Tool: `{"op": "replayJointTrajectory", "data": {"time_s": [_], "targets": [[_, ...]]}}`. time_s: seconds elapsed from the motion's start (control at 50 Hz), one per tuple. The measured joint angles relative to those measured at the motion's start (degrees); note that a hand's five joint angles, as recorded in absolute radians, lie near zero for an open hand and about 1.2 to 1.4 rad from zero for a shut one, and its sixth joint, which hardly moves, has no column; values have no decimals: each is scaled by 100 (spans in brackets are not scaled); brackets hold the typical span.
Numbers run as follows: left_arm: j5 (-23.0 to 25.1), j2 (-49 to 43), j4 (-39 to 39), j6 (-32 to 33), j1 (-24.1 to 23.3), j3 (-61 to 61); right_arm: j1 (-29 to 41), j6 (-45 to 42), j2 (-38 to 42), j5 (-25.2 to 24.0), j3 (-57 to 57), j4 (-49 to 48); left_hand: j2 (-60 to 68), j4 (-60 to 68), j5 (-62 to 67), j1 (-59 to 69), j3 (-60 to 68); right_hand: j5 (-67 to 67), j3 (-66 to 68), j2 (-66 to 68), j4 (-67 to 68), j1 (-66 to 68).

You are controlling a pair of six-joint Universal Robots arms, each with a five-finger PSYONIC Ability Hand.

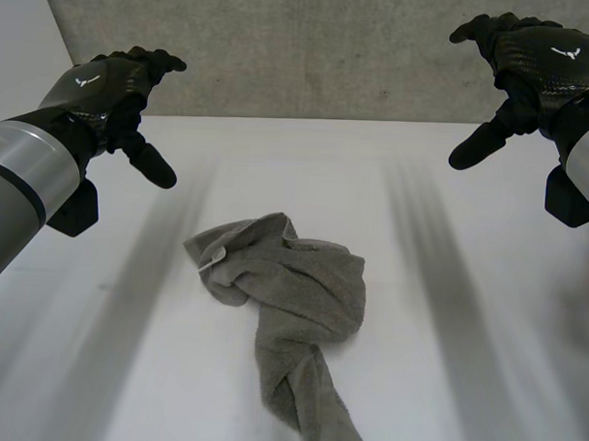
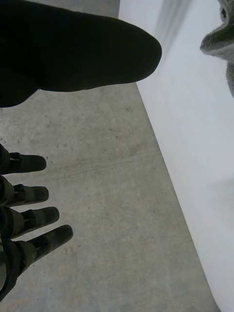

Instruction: Fold the towel.

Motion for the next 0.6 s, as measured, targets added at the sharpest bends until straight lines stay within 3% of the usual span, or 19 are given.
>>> {"op": "replayJointTrajectory", "data": {"time_s": [0.2, 0.32, 0.48, 0.6], "targets": [[7, -65, 11, 16, -12, -19, 0, -151, 2, -23, -27, -12, 0, 0, 0, 0, 0, 0, 0, 0, 0, -1], [17, -524, 117, 24, -63, -23, 5, -797, 57, -42, -118, 99, 0, 0, 0, 0, 0, 0, 0, 0, 0, -2], [208, -1813, 514, 30, -125, 254, 75, -1719, 757, -48, -217, 673, 171, 149, 0, 96, 145, -1, 0, 0, 0, -5], [545, -2421, 580, 24, -139, 443, 94, -1518, 1454, -137, -281, 787, 334, 319, 78, 279, 311, -2, 0, 0, 0, -6]]}}
